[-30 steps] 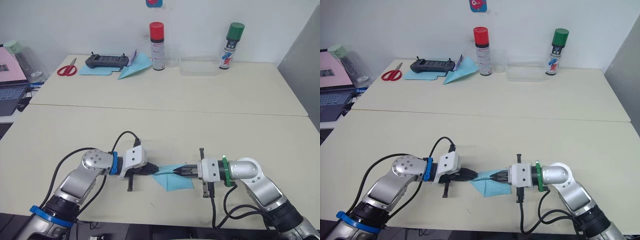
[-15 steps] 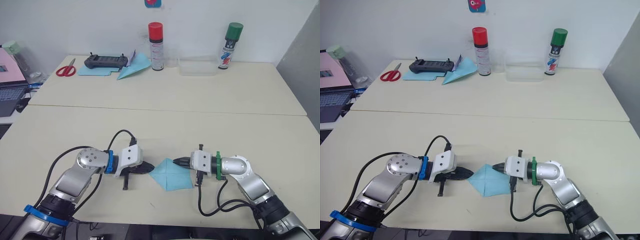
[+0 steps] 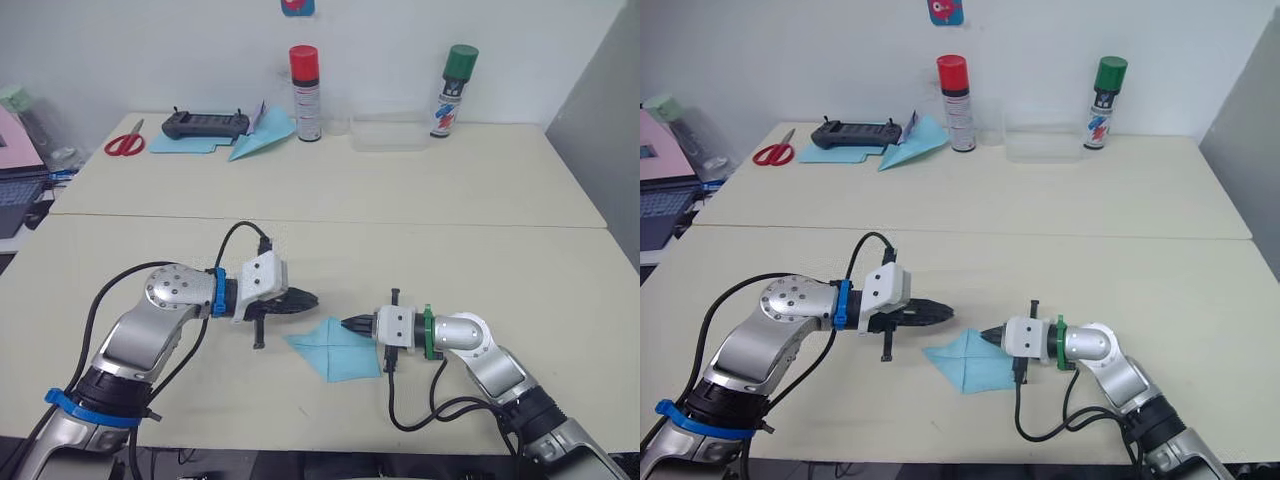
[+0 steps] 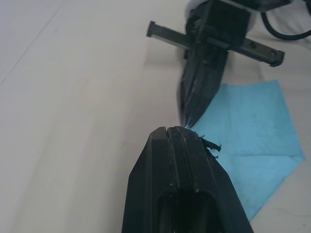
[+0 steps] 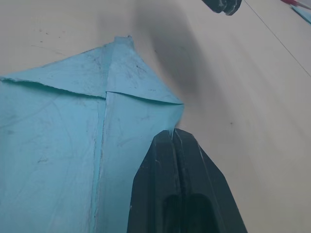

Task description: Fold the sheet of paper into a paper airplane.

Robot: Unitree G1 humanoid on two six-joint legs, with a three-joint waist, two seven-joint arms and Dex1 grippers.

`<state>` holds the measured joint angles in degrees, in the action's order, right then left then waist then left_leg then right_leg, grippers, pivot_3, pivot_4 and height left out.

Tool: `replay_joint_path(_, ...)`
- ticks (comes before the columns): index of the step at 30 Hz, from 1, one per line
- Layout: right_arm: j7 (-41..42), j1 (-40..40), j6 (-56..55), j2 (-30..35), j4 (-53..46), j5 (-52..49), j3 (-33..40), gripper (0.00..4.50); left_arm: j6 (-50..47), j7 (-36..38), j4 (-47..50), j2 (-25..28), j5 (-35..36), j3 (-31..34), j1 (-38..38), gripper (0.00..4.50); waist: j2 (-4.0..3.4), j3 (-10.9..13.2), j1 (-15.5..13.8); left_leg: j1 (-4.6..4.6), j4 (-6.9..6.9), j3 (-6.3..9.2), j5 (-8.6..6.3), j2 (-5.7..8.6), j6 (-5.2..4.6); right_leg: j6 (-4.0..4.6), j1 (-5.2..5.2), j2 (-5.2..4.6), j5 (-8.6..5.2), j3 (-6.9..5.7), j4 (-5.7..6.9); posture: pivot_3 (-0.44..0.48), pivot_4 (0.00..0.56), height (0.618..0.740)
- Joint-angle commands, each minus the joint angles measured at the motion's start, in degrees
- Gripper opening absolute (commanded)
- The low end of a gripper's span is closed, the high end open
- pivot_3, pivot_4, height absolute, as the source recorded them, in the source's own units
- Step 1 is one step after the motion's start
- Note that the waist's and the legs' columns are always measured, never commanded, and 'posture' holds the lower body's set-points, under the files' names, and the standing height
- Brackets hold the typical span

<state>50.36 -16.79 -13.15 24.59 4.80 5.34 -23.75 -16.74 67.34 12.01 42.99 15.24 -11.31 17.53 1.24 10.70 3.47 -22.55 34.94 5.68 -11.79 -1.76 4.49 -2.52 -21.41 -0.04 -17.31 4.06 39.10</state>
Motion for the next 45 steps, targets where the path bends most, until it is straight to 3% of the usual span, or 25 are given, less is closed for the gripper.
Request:
replay_joint_path(1,-0.16,0.15,0.41,0.42,0.97,0.64,0.06,0.02,1.47,-0.21,1.42,0.59,-1.82,-1.28,-1.97,0.0,0.0,0.0,-0.13,-0.02,0.0,0.03,0.0,0.0,0.0,0.0,0.0,0.0,0.0,-0.03,0.0,0.0,0.15,0.74)
replay_joint_path(12,0.01,0.71,2.27,0.59,-0.44,-0.33,0.54,0.02,7.26,-0.81,-4.29,0.09,-7.11,-3.71,-4.93,0.0,0.0,0.0,-0.26,-0.01,0.05,0.01,0.0,0.01,0.0,0.02,0.03,0.0,0.03,0.0,0.0,0.0,0.15,0.74)
replay_joint_path(15,0.61,0.66,4.88,0.39,-1.65,-2.39,1.43,0.61,7.63,-0.7,-4.44,0.17,-7.29,-3.96,-5.51,0.0,0.0,0.0,-0.29,0.0,0.05,0.02,0.0,0.01,0.0,0.02,0.04,0.0,0.03,0.0,0.0,0.0,0.15,0.74)
replay_joint_path(18,1.06,0.76,6.6,0.62,-3.09,-3.6,1.94,1.56,7.97,-0.79,-4.57,0.08,-7.5,-4.19,-5.88,0.0,0.0,0.0,-0.37,-0.01,0.05,0.01,0.0,0.01,0.0,0.02,0.04,-0.01,0.02,0.0,-0.01,0.0,0.15,0.74)
replay_joint_path(21,3.76,0.84,12.64,1.08,-9.59,-12.18,6.12,2.58,8.12,-0.7,-4.09,0.09,-7.51,-4.59,-6.68,0.0,0.0,0.0,-0.42,-0.04,0.04,0.02,0.0,0.01,0.0,0.02,0.03,-0.02,0.02,-0.01,-0.02,0.0,0.15,0.74)
replay_joint_path(27,7.51,0.76,22.79,0.94,-18.79,-22.26,6.67,2.58,8.93,-0.79,-4.77,-0.01,-7.94,-4.69,-6.84,0.0,-0.01,0.0,-0.41,-0.04,0.04,0.03,0.0,0.01,0.0,0.02,0.02,-0.02,0.02,-0.01,-0.02,0.0,0.15,0.74)
replay_joint_path(30,7.43,0.72,25.81,-0.23,-17.9,-21.72,4.02,2.01,9.45,-1.33,-5.58,-0.71,-8.08,-4.61,-6.1,0.0,-0.01,0.0,-0.42,-0.05,0.04,0.02,0.0,0.01,0.0,0.02,0.02,-0.02,0.02,-0.02,-0.02,0.0,0.15,0.74)
replay_joint_path(34,6.94,0.12,24.48,-1.35,-12.45,-16.68,-0.21,0.5,9.53,-0.94,-6.14,-0.89,-8.14,-4.73,-5.44,0.0,-0.01,0.0,-0.4,-0.05,0.04,0.02,0.0,0.02,0.0,0.02,0.01,-0.02,0.01,-0.02,-0.03,0.0,0.15,0.74)
replay_joint_path(36,6.51,-0.28,22.94,-1.17,-10.54,-14.19,-1.4,0.04,9.59,-0.73,-6.18,-0.74,-8.26,-4.93,-5.36,0.0,-0.01,0.0,-0.5,-0.06,0.04,0.01,0.0,0.02,0.0,0.01,0.01,-0.02,0.01,-0.01,-0.03,0.0,0.15,0.74)
replay_joint_path(45,7.62,1.03,20.95,3.38,-7.85,-7.97,-2.94,0.04,10.05,-0.31,-6.88,-0.28,-8.81,-5.12,-5.36,0.0,-0.02,-0.01,-0.58,-0.05,0.04,0.02,0.0,0.03,0.0,0.01,0.02,-0.03,0.01,-0.02,-0.04,0.0,0.15,0.74)
